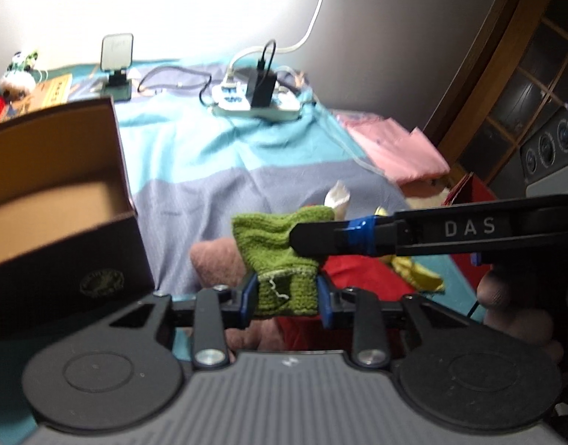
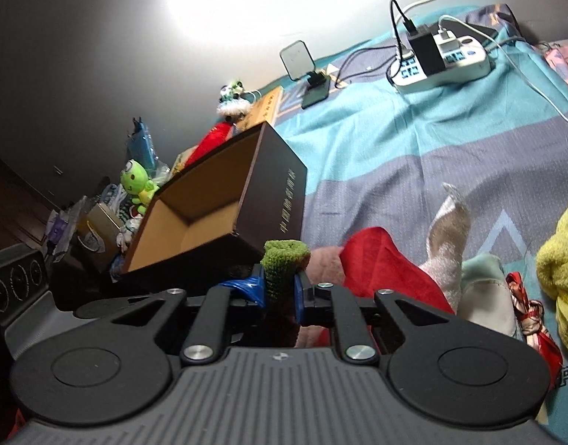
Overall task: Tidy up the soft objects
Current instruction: 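Carry the green sock with the right gripper into the cardboard box and release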
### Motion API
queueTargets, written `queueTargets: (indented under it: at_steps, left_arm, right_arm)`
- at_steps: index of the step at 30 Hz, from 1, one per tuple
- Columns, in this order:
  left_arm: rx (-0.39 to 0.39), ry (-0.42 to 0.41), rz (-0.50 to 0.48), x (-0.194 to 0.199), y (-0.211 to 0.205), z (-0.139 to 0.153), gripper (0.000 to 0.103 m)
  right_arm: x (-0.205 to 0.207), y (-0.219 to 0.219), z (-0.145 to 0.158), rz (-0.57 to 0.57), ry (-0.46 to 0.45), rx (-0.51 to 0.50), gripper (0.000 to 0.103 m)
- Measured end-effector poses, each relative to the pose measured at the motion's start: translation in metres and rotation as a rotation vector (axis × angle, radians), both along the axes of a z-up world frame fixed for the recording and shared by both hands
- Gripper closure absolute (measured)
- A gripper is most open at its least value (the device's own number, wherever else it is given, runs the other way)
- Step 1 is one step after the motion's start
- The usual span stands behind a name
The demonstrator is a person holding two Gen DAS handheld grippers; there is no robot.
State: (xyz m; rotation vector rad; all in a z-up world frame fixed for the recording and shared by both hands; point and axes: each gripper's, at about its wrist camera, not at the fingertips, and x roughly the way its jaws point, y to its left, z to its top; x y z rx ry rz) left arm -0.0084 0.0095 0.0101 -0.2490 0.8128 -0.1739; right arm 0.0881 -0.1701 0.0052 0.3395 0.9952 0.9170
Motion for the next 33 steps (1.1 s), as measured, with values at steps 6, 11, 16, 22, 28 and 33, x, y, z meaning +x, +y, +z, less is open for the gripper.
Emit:
queueTargets:
  at_steps: [6,11,16,22,28,33]
  left_arm:
    - [0.014,-0.145,0.038,-0.005,0.043,0.046,0.072]
    - [0.073,-0.212,0.114,-0.008,0.111,0.073,0.072]
    - [0.122,-0.159,0.214,-0.006,0.189,0.061,0.072]
    - [0.173,0.005,0.317,0.010,0.268,0.005,0.072]
    - [0.210,0.107,0.368,0.022,0.305,-0.033,0.062]
    - [0.248,0.103,0.390,0.021,0.309,-0.036,0.040]
  right_arm:
    - [0.007,0.042,0.043,0.033,-0.102,0.090,0.103]
    - [0.010,0.121,0.070,0.089,-0.151,0.142,0.103]
    - [0.023,0.210,0.050,0.156,-0.117,0.121,0.103]
    - [0.032,0.308,-0.006,0.210,-0.010,0.006,0.103]
    - [0.033,0.359,-0.039,0.209,0.043,-0.094,0.103]
    - [0.035,0.361,-0.039,0.181,0.024,-0.125,0.096]
